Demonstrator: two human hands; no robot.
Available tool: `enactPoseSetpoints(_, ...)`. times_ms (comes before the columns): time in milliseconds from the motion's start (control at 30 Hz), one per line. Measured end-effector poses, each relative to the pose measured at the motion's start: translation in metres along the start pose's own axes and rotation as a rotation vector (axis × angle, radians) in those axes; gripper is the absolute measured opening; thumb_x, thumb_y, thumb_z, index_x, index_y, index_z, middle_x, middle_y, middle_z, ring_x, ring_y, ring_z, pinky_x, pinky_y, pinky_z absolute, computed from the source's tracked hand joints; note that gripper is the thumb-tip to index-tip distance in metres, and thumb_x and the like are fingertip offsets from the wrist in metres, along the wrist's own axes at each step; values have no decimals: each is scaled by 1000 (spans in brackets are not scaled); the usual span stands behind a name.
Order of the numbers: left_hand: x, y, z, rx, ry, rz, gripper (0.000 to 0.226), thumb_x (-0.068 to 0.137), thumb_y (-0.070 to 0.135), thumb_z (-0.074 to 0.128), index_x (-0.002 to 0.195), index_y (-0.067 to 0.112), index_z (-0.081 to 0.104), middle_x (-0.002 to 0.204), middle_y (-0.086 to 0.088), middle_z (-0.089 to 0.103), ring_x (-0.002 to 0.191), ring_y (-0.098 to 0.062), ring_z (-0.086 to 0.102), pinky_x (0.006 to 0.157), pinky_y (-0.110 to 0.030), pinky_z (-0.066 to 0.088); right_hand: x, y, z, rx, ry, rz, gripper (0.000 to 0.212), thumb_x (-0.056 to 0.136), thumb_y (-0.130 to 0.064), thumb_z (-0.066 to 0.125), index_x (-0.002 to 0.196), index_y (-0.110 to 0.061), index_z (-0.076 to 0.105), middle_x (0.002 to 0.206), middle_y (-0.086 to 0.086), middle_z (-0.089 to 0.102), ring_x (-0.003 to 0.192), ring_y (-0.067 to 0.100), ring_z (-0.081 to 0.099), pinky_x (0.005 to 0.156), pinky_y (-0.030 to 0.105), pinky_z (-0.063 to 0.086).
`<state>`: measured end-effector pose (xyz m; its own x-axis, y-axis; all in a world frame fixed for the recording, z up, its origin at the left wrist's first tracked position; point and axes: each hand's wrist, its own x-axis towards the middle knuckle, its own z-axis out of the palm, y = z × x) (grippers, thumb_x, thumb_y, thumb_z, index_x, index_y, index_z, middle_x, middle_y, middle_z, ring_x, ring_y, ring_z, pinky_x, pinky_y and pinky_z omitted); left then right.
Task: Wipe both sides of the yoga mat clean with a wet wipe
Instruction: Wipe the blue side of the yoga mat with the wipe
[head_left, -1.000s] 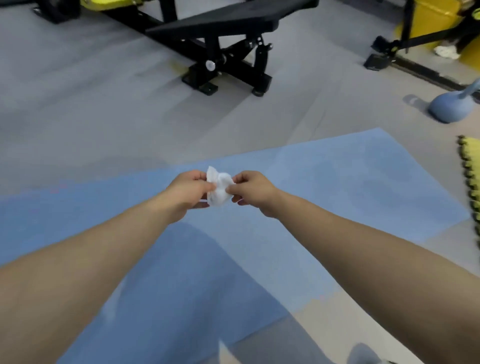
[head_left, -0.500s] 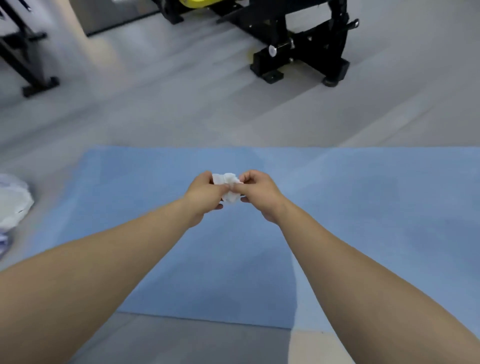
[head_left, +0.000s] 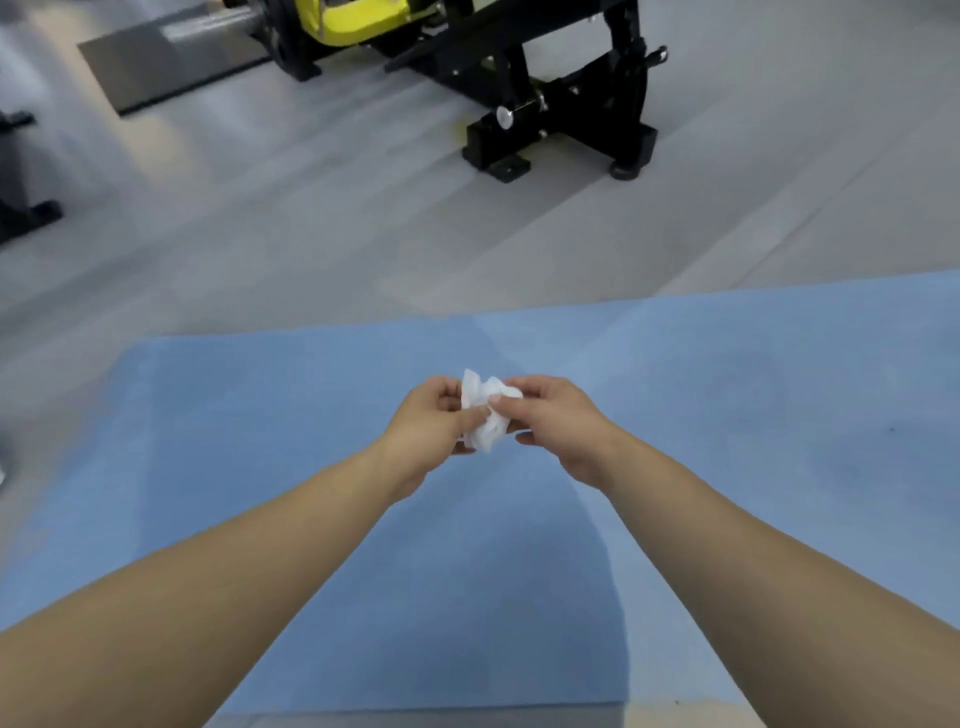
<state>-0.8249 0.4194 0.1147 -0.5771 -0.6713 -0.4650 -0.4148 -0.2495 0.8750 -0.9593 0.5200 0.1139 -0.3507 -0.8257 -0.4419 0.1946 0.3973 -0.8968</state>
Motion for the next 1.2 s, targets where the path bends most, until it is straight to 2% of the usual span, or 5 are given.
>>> enactPoseSetpoints(567, -1, -37, -22, 412, 121, 263, 11, 86, 26, 74, 78, 27, 67, 76, 8, 66, 56, -4, 53, 48, -16, 41, -7, 26, 46, 138, 189, 241, 8, 86, -16, 65, 86, -8, 63, 72, 3, 63, 65, 17, 60, 67, 28, 50)
enactPoseSetpoints(733, -1, -37, -41, 347, 42, 205, 20, 96, 22, 60, 108, 31, 73, 101, 10, 63, 78, -2, 61, 58, -11, 45, 6, 14, 64, 325, 118, 205, 28, 91, -24, 57, 107, -6, 72, 89, 5, 71, 81, 19, 64, 86, 35, 50)
enactPoseSetpoints(900, -3, -40, -51, 182, -38, 137, 36, 100, 7, 48, 101, 32, 75, 93, 6, 76, 94, -25, 70, 85, -44, 56, 14, 19, 71, 210, 105, 196, 26, 94, -29, 61, 107, -9, 71, 92, 3, 75, 90, 19, 71, 92, 34, 50)
enactPoseSetpoints(1033, 1, -50, -54, 289, 17, 262, 23, 94, 9, 60, 98, 32, 65, 84, 11, 72, 77, -14, 66, 63, -30, 51, 18, 26, 68, 177, 140, 238, 18, 96, -13, 55, 108, -6, 67, 85, 3, 73, 81, 16, 70, 84, 31, 53)
enactPoseSetpoints(1200, 9, -67, -66, 630, -142, 508, 38, 93, 23, 70, 129, 32, 64, 120, 16, 52, 102, -7, 56, 85, -19, 43, 18, 31, 61, 150, 79, 277, 14, 96, -12, 53, 96, -17, 66, 84, -1, 68, 77, 12, 64, 82, 29, 48)
